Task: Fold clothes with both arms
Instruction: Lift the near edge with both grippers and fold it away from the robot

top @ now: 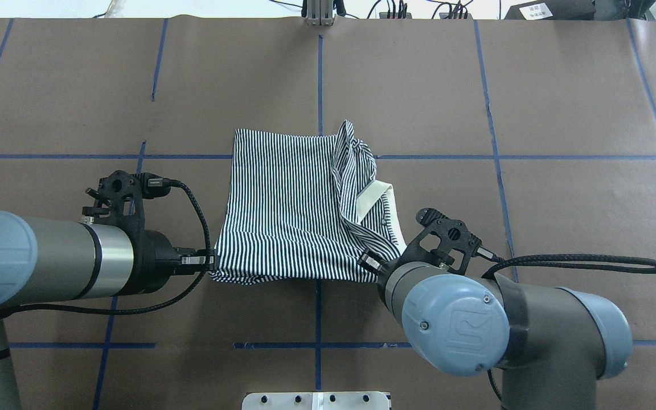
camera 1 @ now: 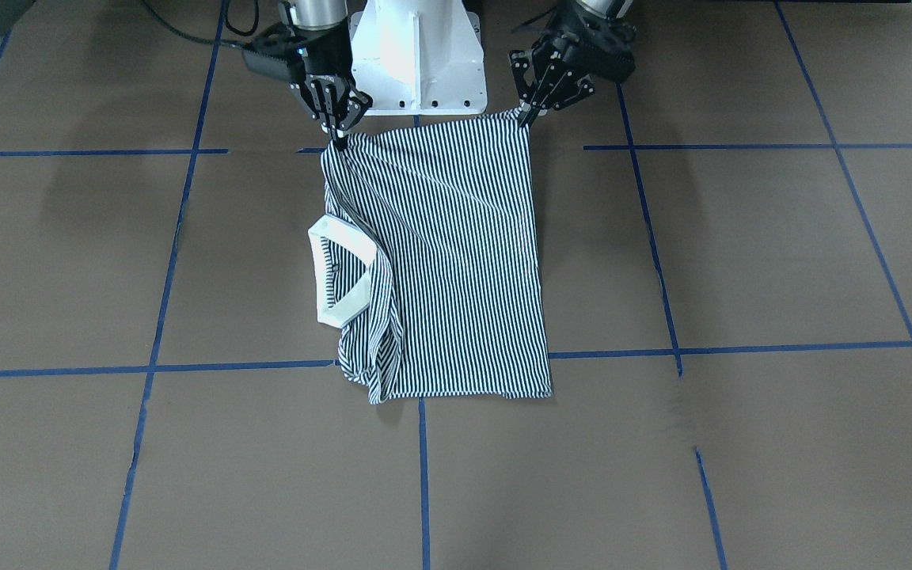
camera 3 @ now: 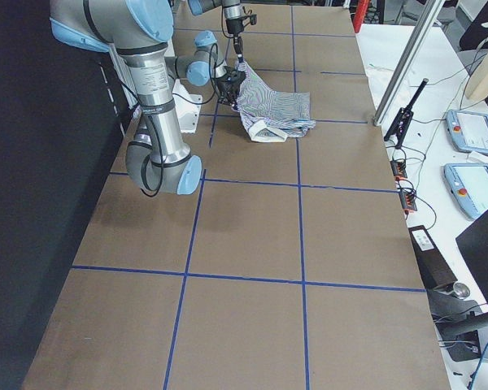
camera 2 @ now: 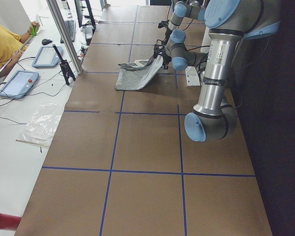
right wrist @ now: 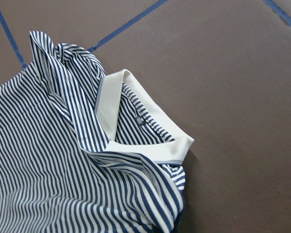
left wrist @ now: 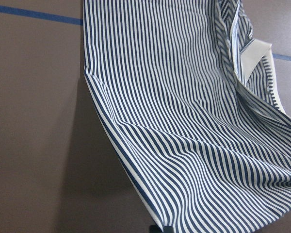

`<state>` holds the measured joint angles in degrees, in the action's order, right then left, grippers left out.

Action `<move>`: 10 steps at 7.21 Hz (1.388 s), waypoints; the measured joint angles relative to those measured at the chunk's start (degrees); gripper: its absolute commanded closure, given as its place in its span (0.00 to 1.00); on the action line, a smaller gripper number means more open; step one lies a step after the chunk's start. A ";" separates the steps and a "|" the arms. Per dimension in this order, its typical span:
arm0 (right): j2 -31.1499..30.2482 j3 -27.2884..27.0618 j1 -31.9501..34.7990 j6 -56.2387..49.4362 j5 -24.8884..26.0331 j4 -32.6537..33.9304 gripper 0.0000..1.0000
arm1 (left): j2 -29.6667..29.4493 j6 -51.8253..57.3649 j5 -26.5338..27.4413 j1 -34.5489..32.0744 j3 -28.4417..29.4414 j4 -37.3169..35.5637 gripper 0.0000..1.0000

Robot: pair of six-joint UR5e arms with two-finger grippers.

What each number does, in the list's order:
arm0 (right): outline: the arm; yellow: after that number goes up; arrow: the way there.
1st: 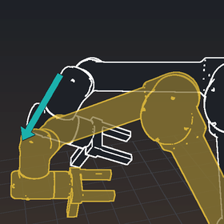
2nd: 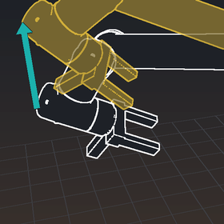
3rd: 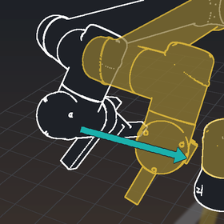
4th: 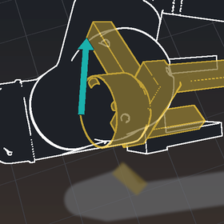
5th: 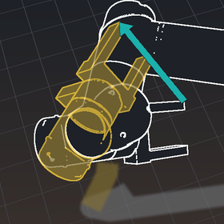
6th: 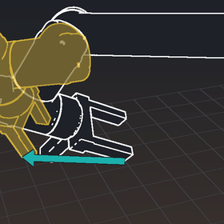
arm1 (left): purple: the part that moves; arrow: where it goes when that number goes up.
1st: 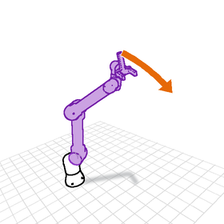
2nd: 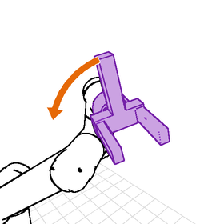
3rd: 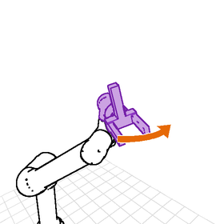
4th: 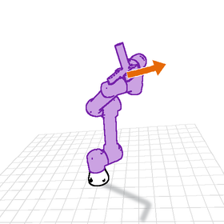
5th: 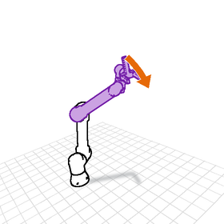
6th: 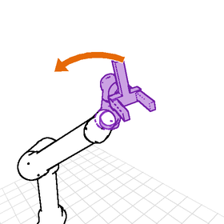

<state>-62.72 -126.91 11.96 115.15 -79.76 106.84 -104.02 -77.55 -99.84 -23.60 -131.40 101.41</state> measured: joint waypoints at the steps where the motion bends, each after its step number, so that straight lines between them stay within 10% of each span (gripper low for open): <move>1: 0.24 -1.25 -1.07 0.40 0.15 2.31 1.00 | -0.51 0.05 -0.57 0.12 -0.58 -2.11 1.00; 6: 6.68 10.24 7.07 -4.13 -0.11 0.14 1.00 | -6.68 5.35 -0.62 -3.75 9.18 -3.30 1.00; 10: 14.76 29.99 13.03 -5.46 -0.14 -11.37 1.00 | -12.84 9.76 -0.61 -9.93 20.70 -2.20 1.00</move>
<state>-47.96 -96.92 25.00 109.69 -79.89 95.47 -116.87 -67.79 -100.45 -33.53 -110.71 99.21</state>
